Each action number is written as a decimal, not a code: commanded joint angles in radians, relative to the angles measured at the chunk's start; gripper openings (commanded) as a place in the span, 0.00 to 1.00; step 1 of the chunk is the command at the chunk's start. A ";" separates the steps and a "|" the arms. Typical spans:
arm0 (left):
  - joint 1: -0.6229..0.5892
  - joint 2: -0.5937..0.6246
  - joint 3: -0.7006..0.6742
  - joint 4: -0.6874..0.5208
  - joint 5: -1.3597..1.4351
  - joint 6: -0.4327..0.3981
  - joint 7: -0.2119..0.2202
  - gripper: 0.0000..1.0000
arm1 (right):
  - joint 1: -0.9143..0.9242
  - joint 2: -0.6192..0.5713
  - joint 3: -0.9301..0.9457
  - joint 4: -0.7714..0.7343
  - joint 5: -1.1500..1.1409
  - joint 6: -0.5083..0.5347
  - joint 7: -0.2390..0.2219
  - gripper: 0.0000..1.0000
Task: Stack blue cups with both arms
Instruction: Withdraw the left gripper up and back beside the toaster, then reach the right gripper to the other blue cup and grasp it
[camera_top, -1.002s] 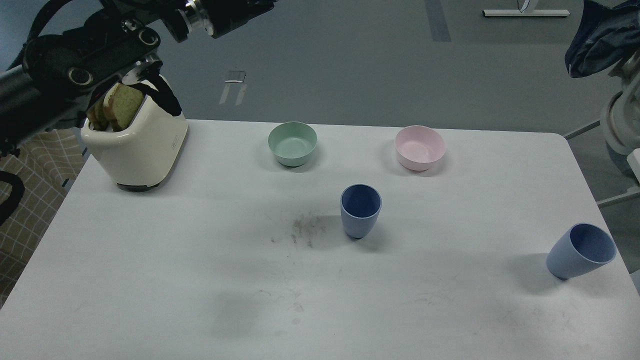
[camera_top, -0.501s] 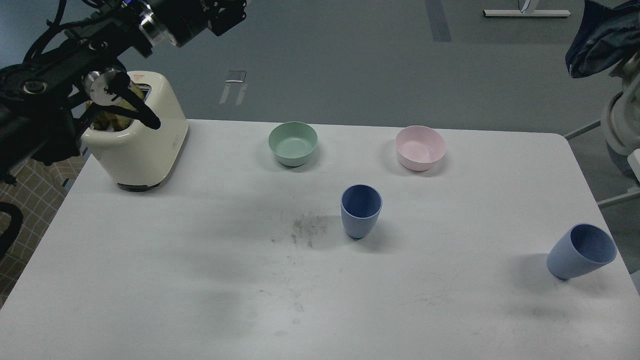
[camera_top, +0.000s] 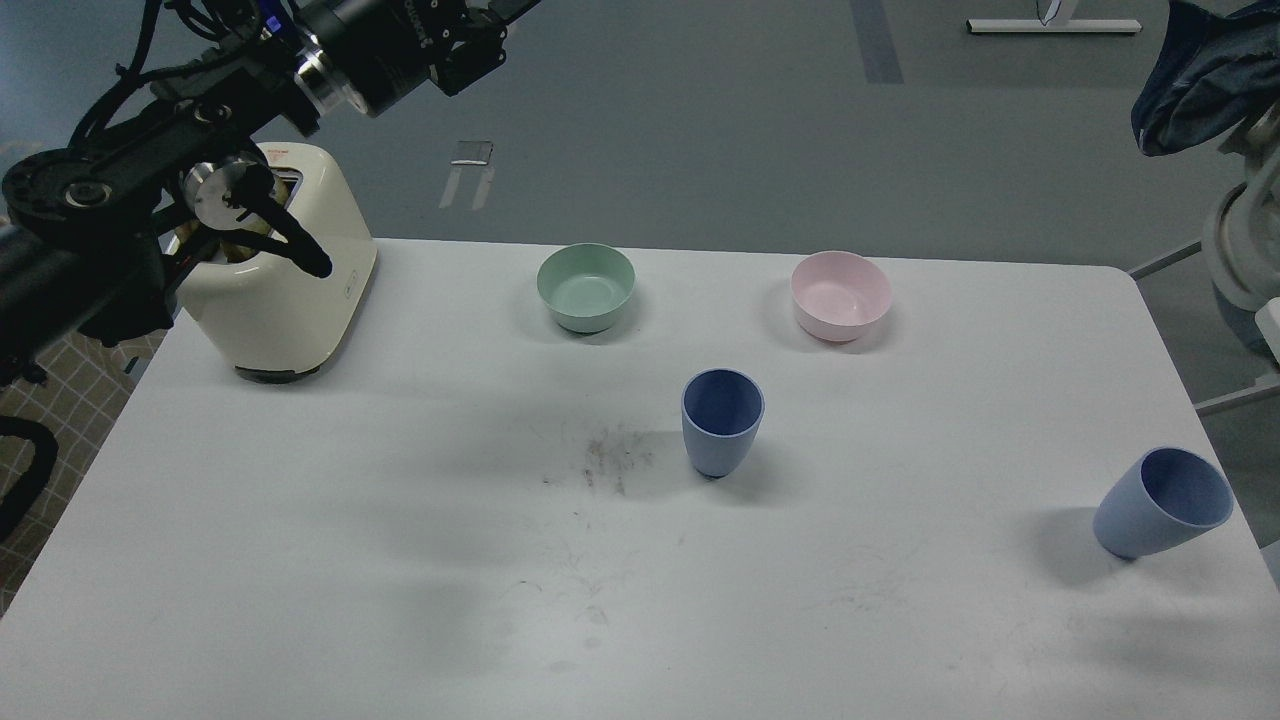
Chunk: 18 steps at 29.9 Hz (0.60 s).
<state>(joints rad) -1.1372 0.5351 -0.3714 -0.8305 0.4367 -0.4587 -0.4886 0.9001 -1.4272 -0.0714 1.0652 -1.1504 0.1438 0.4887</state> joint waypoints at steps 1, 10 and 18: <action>0.005 -0.001 0.000 -0.001 0.001 0.000 0.000 0.98 | 0.000 0.004 -0.059 -0.002 -0.031 -0.069 0.000 1.00; 0.016 -0.006 0.002 -0.027 0.002 0.000 0.000 0.98 | -0.001 0.010 -0.059 0.108 -0.031 -0.081 0.000 1.00; 0.027 -0.020 0.003 -0.029 0.002 0.000 0.000 0.98 | -0.024 0.070 -0.071 0.202 -0.092 -0.078 0.000 1.00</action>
<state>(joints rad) -1.1140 0.5162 -0.3682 -0.8591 0.4388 -0.4587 -0.4886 0.8875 -1.3846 -0.1401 1.2548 -1.1979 0.0647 0.4887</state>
